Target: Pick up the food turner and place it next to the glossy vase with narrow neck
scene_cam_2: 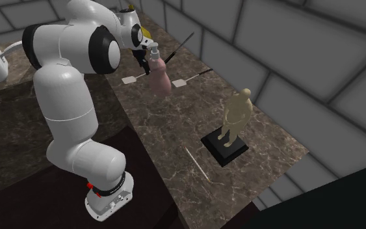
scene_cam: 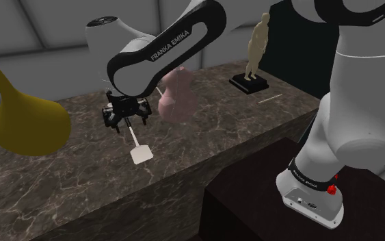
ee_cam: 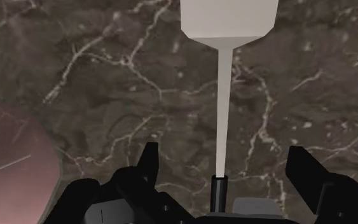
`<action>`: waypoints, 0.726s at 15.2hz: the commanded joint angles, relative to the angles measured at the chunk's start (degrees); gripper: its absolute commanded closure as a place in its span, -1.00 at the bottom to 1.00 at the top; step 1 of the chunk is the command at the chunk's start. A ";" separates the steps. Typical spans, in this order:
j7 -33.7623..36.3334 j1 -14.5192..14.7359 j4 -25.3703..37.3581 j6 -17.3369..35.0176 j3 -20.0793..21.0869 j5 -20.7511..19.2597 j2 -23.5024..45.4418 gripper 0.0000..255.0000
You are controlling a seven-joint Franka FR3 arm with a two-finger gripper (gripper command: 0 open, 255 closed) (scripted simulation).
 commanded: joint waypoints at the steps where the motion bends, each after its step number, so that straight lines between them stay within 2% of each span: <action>1: -0.22 0.02 1.00 -2.53 0.28 0.55 -1.57 -1.00; 3: -0.59 -0.02 2.46 -5.46 0.50 1.12 -3.09 -1.00; 11: -0.59 -0.02 2.46 -5.46 0.50 1.12 -3.09 -1.00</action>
